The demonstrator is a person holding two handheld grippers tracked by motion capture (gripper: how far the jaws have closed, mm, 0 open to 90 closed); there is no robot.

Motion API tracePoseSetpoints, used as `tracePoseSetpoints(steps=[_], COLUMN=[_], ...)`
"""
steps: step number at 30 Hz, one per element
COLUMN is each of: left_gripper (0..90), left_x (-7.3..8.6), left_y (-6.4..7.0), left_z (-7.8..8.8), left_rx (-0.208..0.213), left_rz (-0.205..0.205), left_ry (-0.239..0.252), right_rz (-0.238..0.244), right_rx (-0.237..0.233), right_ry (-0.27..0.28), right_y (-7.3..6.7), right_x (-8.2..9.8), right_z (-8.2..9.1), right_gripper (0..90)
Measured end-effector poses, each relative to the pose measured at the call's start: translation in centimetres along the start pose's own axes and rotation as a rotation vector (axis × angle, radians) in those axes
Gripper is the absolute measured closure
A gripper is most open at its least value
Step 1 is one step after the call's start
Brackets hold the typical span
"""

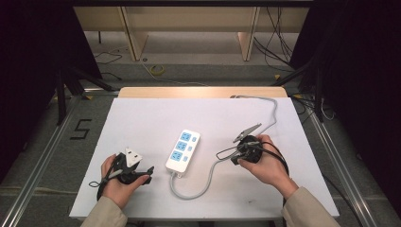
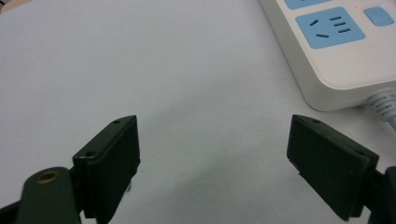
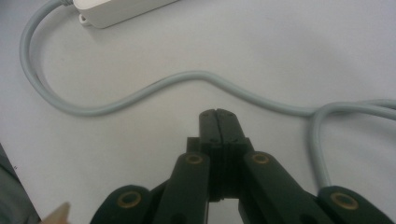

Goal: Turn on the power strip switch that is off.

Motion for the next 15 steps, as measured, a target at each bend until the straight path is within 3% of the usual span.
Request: tracePoseSetpoints(steps=[15], left_gripper=[17.1], left_x=[0.0], left_y=[0.0], left_z=[0.0], left_rx=[-0.002], left_rz=[0.003], left_ry=[0.003], right_rz=[0.018], right_rx=[-0.001], right_ry=[-0.018], right_y=[-0.4], right_x=[-1.7], right_z=[-0.3], right_gripper=[90.0])
Point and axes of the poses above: each handheld gripper's, and its own axes: z roughly backward along the jaws, x roughly out of its underside, y roughly to its right, the point moved 3 cm from there along -z, roughly forward along the jaws, and after that the axes turned 4 degrees about -z, right-handed, at the moved point
